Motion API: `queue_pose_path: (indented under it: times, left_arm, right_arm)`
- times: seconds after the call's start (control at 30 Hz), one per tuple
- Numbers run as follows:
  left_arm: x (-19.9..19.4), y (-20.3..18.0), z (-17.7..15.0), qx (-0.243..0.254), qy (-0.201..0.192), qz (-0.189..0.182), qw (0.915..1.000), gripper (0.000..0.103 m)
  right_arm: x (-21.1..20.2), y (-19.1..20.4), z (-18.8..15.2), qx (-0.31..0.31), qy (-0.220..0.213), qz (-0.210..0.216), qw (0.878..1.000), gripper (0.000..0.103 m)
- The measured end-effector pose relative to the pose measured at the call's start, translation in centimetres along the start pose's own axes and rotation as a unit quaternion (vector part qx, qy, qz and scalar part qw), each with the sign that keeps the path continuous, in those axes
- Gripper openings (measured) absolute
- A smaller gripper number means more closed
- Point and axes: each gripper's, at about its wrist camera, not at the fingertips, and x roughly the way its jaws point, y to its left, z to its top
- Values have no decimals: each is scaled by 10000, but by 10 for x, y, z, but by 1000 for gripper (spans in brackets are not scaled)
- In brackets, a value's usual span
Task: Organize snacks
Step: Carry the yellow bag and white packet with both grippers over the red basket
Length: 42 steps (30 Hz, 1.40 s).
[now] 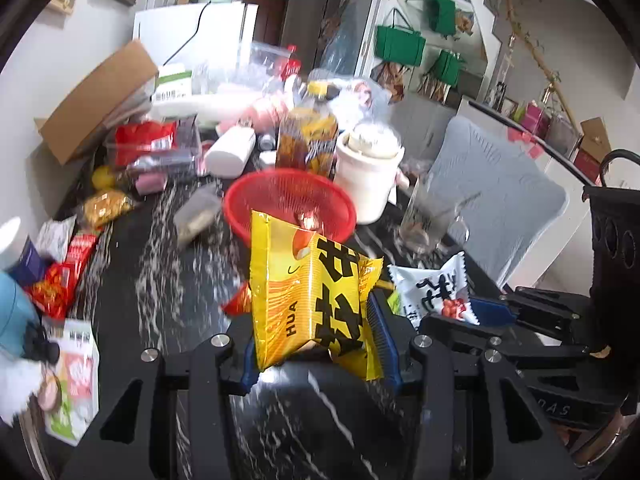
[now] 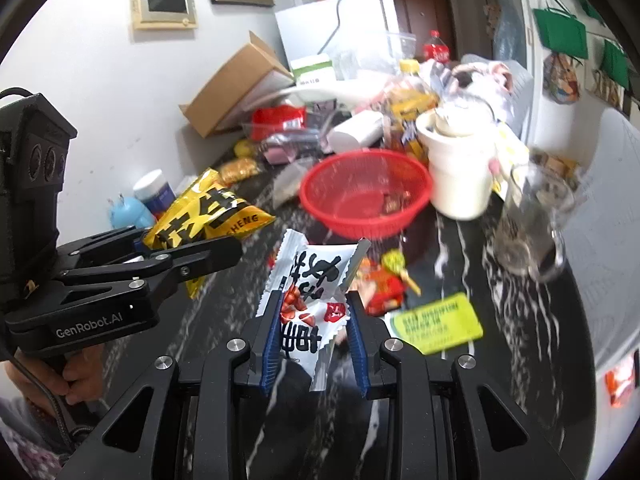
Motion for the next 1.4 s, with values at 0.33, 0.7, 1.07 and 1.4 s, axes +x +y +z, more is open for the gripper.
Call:
queue_pose_path:
  times: [0.33, 0.7, 1.07, 1.4]
  left_arm:
    - [7, 7, 40, -41, -415, 31, 9991, 46]
    - [41, 26, 84, -84, -571, 200, 9981, 46]
    - [87, 48, 132, -143, -594, 376, 9974, 46]
    - [123, 61, 146, -116, -413, 670, 9968, 46]
  right_arm:
    - [3, -11, 47, -156, -364, 59, 9992, 30]
    - [37, -29, 101, -300, -547, 38, 9980, 30]
    - [80, -53, 145, -251, -696, -178, 9971, 30]
    - [112, -65, 164, -252, -639, -454, 9966, 30]
